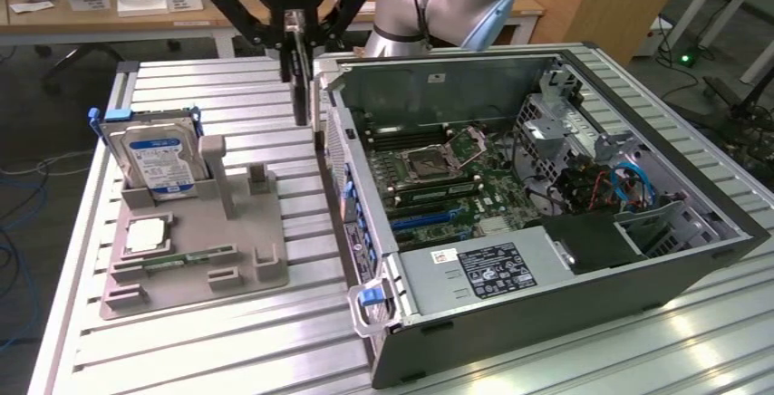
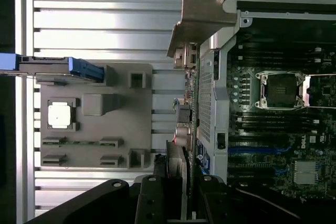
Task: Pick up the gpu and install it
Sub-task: 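Pick up the gpu and move the gpu toward the slot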
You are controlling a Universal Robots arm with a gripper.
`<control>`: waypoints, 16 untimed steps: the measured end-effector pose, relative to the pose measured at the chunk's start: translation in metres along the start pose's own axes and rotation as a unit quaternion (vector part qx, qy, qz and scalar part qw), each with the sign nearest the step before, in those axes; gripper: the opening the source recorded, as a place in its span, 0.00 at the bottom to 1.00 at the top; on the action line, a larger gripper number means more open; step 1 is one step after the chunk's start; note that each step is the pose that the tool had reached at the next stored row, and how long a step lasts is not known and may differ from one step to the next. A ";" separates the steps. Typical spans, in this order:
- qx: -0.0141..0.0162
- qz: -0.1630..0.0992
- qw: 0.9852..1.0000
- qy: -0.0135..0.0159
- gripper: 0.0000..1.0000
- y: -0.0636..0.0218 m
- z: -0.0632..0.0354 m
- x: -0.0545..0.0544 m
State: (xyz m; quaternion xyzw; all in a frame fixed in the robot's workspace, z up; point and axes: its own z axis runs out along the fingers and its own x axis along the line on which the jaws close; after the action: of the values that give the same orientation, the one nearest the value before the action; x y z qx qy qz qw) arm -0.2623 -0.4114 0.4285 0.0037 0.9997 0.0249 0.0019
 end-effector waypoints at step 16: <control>0.002 0.001 1.000 0.000 0.28 0.0004 0.0015 -0.051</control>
State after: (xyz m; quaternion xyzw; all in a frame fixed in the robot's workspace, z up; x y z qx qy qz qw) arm -0.2111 -0.4113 0.4272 0.0043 0.9997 0.0225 0.0019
